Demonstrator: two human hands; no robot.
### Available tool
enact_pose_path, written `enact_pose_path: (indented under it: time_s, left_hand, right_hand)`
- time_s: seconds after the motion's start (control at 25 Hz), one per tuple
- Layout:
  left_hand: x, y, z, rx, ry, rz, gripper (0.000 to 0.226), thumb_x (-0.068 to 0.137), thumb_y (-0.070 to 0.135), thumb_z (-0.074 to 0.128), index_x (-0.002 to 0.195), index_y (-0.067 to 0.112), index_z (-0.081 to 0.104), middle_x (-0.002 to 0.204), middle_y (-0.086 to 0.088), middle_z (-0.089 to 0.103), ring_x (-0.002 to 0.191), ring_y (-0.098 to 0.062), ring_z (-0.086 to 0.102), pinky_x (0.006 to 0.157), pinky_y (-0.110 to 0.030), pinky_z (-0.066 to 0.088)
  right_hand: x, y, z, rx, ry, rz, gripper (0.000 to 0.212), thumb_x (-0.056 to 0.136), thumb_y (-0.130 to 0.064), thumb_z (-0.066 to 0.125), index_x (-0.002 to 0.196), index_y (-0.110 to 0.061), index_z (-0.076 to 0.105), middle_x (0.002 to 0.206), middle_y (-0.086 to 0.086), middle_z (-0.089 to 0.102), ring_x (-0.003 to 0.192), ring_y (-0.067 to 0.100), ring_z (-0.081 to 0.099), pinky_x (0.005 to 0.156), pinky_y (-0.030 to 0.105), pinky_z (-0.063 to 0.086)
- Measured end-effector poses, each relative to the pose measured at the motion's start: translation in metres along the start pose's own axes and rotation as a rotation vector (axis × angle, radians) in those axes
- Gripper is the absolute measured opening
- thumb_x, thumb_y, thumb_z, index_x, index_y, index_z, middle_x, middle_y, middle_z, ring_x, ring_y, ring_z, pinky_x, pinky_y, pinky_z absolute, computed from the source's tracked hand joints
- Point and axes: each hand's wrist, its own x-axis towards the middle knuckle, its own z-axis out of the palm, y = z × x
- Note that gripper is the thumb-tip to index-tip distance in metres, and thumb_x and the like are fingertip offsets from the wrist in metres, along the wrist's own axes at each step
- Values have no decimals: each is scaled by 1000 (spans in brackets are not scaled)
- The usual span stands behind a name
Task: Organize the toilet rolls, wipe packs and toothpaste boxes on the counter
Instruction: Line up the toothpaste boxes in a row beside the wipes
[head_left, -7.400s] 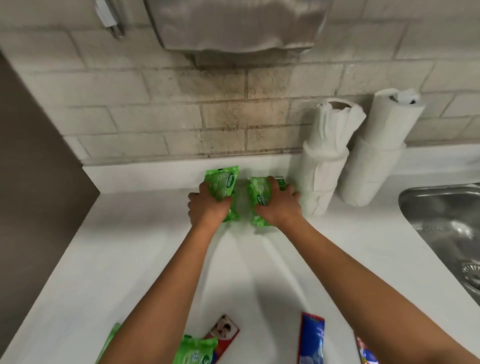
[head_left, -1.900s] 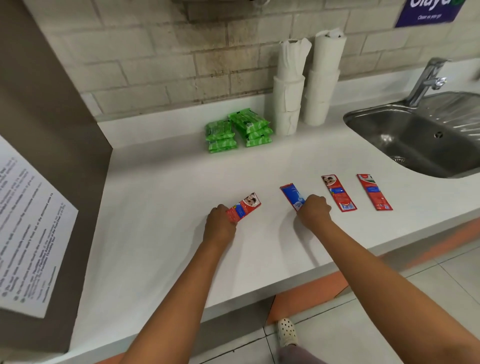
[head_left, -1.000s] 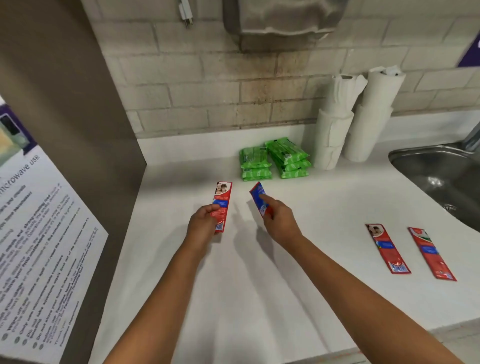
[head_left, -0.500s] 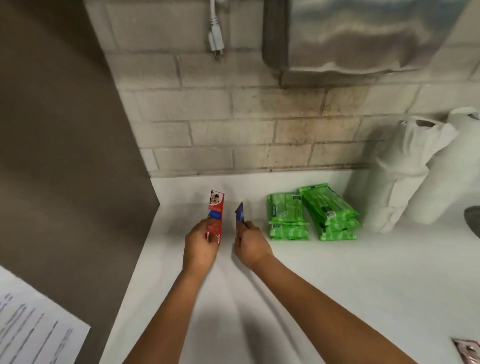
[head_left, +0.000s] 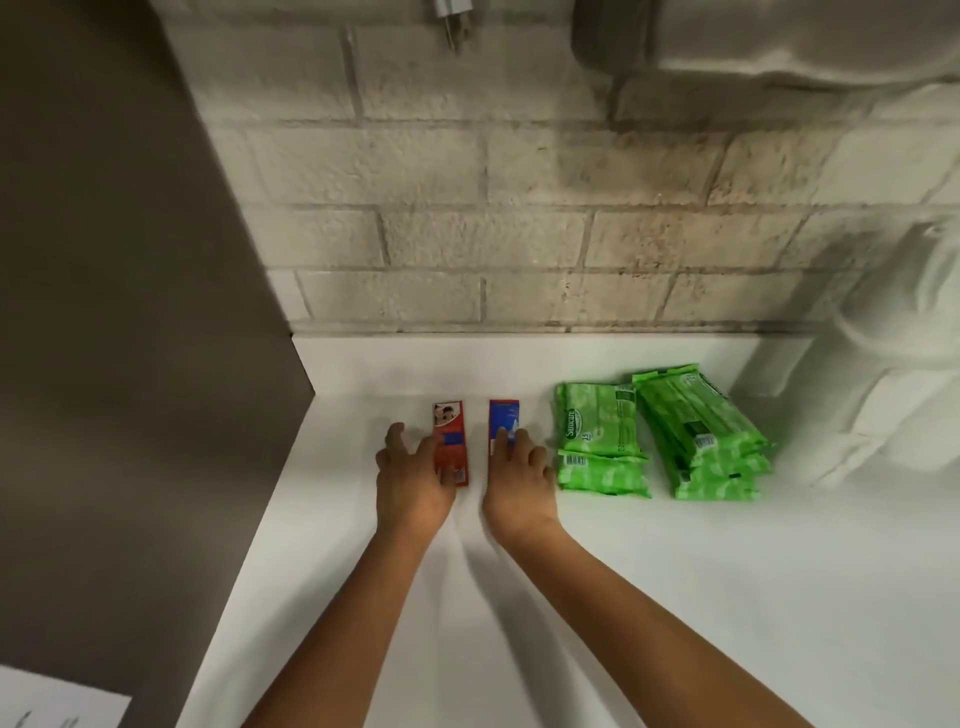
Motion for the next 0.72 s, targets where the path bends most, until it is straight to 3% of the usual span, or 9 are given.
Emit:
enact_pose_path:
  time_s: [0.08, 0.2, 0.32, 0.44, 0.64, 0.72]
  left_hand:
    - [-11, 2, -10, -84, 45, -48, 39, 89, 28, 55, 128, 20, 53, 150, -11, 23, 132, -33, 36, 103, -39, 42]
    - [-32, 9, -26, -249, 42, -65, 35, 86, 23, 60, 122, 19, 58, 145, -10, 31, 124, -28, 49, 99, -30, 42]
    - [-66, 29, -45, -366, 22, 32, 32, 83, 12, 62, 115, 12, 63, 133, -13, 44, 102, -23, 58, 92, -19, 41]
    - [-99, 56, -63, -399, -16, 139, 30, 82, 11, 63, 112, 13, 65, 125, -13, 50, 103, -24, 59, 99, -25, 43]
    - [-167, 98, -63, -391, -102, 295, 30, 82, 17, 63, 112, 19, 65, 126, -7, 52, 102, -24, 58, 92, -22, 42]
    - [-197, 111, -49, -389, -180, 342, 29, 83, 20, 63, 113, 22, 63, 129, -4, 49, 89, -18, 56, 86, -20, 40]
  right_hand:
    - [-23, 5, -14, 101, -69, -99, 61, 86, -4, 43, 144, -6, 24, 145, 18, 32, 122, 39, 39, 102, 45, 35]
    - [-45, 22, -32, 182, -54, -126, 52, 88, -8, 41, 139, -10, 33, 141, 13, 38, 122, 35, 40, 101, 39, 39]
    - [-61, 44, -65, 288, -39, -33, 44, 87, -9, 44, 131, -10, 46, 133, 16, 48, 118, 36, 48, 98, 38, 45]
    - [-85, 64, -104, 369, 62, 74, 40, 86, -11, 50, 125, -10, 55, 125, 18, 56, 113, 35, 55, 95, 39, 48]
    - [-167, 112, -129, 315, 117, 225, 38, 86, -20, 53, 123, -14, 56, 123, 11, 58, 112, 32, 55, 95, 39, 45]
    - [-204, 138, -130, 269, 129, 309, 35, 86, -22, 53, 121, -16, 57, 121, 9, 58, 113, 31, 53, 93, 38, 43]
